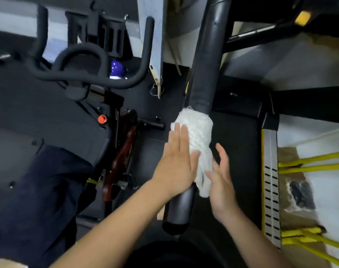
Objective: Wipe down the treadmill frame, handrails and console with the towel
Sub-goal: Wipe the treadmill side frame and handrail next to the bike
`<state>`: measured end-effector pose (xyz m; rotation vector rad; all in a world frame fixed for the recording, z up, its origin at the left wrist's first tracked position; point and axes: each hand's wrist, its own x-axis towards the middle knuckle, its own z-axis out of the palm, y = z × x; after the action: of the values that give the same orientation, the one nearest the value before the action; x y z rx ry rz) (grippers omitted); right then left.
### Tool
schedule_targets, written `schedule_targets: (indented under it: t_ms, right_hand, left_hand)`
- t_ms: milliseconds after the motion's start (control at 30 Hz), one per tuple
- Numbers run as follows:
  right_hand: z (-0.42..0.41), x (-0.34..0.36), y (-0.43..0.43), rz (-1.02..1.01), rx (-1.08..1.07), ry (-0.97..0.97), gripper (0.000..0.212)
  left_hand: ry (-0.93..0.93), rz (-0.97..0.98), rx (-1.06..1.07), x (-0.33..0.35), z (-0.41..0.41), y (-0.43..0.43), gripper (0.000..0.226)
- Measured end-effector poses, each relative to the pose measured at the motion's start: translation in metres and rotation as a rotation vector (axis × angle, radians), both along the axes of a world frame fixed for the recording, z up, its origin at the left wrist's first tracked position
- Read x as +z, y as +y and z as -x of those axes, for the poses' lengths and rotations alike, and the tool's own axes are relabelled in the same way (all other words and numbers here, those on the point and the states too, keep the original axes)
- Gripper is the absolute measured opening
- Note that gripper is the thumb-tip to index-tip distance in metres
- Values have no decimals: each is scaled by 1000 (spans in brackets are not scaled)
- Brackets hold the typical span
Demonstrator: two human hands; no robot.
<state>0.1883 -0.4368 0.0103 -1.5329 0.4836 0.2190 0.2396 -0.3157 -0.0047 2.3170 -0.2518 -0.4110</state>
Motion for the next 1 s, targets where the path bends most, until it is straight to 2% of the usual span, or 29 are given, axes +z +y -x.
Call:
schedule_targets:
  t_ms: [67,133,267,367,467,600,700,867,1000]
  right_hand:
    - [-30,0,-4,-160,-63,59,46]
    - [-51,-3,-6,-193,-53,76,42]
    - [-41,-4,-6,-126,29,107,33]
    - [-1,-9,-6,-46,122,172,32]
    - [9,-24,-6,-28,128,248,36]
    - [-32,-31,-11,-190,19,229,34]
    - [-47,-28,-10,-291,-6,217,29]
    - [-19,-23,-6,-288,-6,210,33]
    - [16,-17,-4,-184,161,268,43]
  left_hand:
    - [-94,-130,-85,5,-30,-9,76]
    - [-135,-191,-123,8,-45,-16,81]
    - [-144,-157,-114,14,-14,-12,77]
    - [-131,-215,-135,17,17,-8,72]
    - [-94,-288,-167,16,16,-10,69]
    - [-170,-451,-235,20,-15,-19,73]
    - [-229,-501,-265,23,-37,-30,78]
    - [-276,-421,-246,15,8,-19,72]
    - [-205,-287,-244,9,48,2,75]
